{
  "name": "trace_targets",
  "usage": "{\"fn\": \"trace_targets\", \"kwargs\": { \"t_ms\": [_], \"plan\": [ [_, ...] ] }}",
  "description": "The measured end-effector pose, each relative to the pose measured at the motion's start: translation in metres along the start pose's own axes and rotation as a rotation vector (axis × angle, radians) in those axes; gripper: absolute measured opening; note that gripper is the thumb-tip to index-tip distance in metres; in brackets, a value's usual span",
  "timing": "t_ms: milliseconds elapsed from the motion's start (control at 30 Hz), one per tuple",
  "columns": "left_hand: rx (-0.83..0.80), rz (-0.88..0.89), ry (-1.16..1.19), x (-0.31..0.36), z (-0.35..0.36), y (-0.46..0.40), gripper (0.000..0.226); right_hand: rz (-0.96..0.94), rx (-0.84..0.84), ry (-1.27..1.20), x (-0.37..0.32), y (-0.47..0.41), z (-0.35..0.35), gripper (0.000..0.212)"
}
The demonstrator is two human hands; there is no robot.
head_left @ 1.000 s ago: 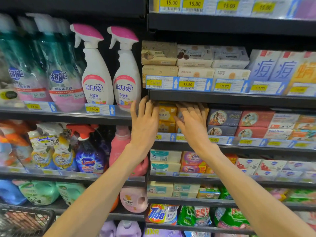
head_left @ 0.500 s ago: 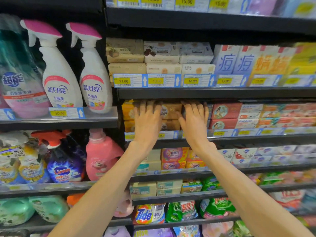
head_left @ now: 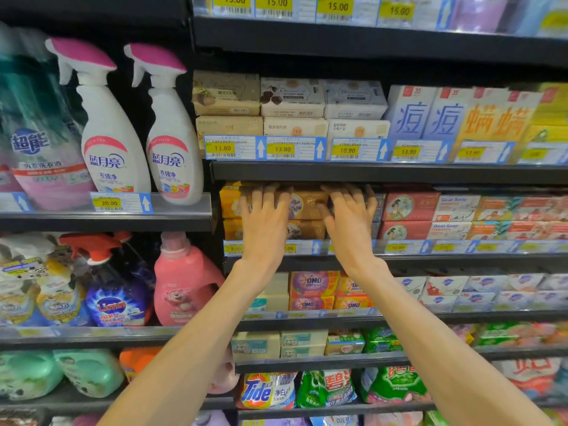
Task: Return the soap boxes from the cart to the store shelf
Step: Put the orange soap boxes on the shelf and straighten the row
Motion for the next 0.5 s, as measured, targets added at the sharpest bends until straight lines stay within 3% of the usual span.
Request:
{"fn": "trace_targets", "kwargs": {
  "t_ms": [500],
  "plan": [
    [0.026,0.035,0.077,0.003,-0.010,0.009,0.042,-0.042,-0.033,0.033,0.003,0.006,-0.005,0.036]
  ]
}}
Point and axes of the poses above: each hand's wrist, its own y-axis away from the middle knuckle, its own z-axis out of the palm, x = y × z, the point moved 8 cm from there along -y, towards the middle knuckle, and after that the axes turned 15 degrees about -x, right-handed, at the moved point
